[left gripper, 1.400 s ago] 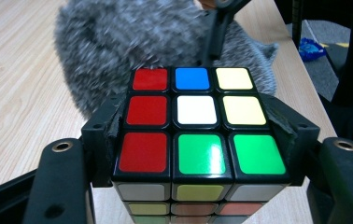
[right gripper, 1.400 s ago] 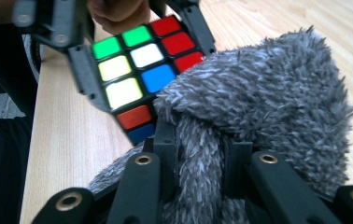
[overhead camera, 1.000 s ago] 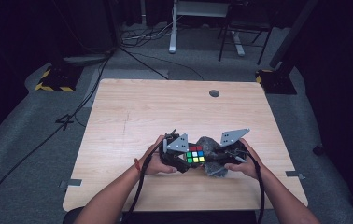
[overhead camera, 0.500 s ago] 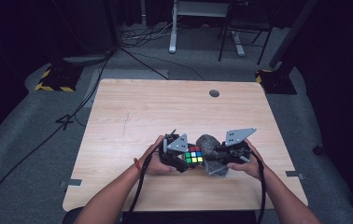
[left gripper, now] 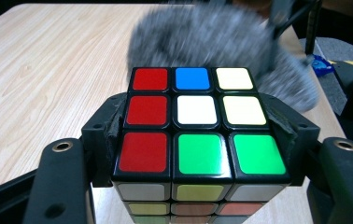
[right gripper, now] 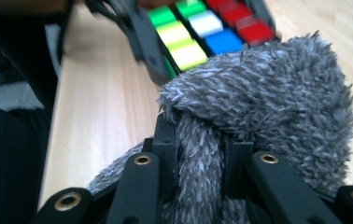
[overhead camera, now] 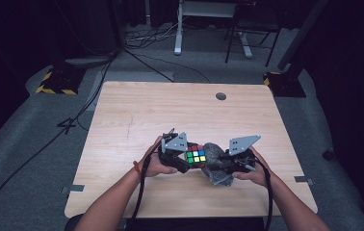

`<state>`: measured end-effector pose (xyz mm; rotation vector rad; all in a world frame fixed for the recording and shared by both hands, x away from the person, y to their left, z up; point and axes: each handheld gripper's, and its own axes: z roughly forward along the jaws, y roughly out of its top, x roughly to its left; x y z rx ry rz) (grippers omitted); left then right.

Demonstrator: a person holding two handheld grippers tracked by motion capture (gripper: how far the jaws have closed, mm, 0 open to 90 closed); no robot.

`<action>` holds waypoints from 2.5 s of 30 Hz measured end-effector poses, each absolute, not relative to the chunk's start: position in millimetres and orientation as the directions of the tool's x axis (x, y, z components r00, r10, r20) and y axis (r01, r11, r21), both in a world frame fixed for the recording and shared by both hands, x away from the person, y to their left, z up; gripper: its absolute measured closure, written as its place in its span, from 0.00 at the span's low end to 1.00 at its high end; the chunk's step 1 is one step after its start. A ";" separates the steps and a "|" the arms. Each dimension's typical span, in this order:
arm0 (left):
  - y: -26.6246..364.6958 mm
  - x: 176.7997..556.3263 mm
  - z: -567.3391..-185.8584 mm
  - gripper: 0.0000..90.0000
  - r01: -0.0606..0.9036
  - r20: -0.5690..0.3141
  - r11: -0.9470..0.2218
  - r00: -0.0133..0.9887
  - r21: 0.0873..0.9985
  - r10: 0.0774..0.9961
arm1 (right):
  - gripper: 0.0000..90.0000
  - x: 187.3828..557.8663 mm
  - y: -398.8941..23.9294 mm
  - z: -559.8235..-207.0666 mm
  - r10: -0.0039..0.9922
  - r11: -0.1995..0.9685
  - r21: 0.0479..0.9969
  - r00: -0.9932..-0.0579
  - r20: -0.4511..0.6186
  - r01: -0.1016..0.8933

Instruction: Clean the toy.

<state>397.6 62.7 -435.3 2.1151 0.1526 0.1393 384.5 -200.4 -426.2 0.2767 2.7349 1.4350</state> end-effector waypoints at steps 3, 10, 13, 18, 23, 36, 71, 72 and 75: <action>60.4 396.3 -435.9 0.37 0.050 0.036 -0.524 0.987 0.850 0.154 | 0.81 385.0 -203.8 -422.7 0.181 0.529 0.838 -0.982 0.047 0.137; 50.3 386.3 -433.0 0.37 0.020 0.044 -0.524 0.993 0.851 0.108 | 0.81 390.8 -208.7 -423.0 0.264 0.509 0.841 -0.963 0.051 0.184; 50.3 386.0 -432.2 0.37 0.020 0.043 -0.517 0.993 0.855 0.110 | 0.81 393.0 -207.6 -426.8 0.273 0.540 0.818 -0.961 0.052 0.198; 51.4 392.1 -440.6 0.37 0.041 0.038 -0.541 0.990 0.840 0.135 | 0.81 396.0 -204.1 -435.2 0.282 0.605 0.773 -0.959 0.018 0.193; 48.7 395.8 -451.0 0.37 0.060 0.025 -0.566 0.990 0.822 0.142 | 0.80 404.6 -208.4 -444.4 0.311 0.615 0.752 -0.949 0.045 0.237; 34.0 393.0 -474.5 0.37 0.078 -0.007 -0.621 0.993 0.780 0.116 | 0.77 416.8 -215.1 -461.7 0.355 0.668 0.698 -0.935 0.006 0.258; 40.3 394.8 -480.9 0.34 0.182 -0.018 -0.647 0.968 0.741 0.251 | 0.27 419.6 -229.3 -451.8 0.456 0.615 0.729 -0.890 -0.017 0.301; 40.9 394.6 -480.3 0.32 0.188 -0.019 -0.656 0.967 0.731 0.255 | 0.27 418.8 -231.6 -452.5 0.460 0.610 0.730 -0.888 -0.010 0.308; 43.4 393.7 -478.9 0.26 0.199 -0.027 -0.657 0.965 0.727 0.263 | 0.25 416.2 -239.8 -451.1 0.481 0.595 0.741 -0.877 -0.018 0.312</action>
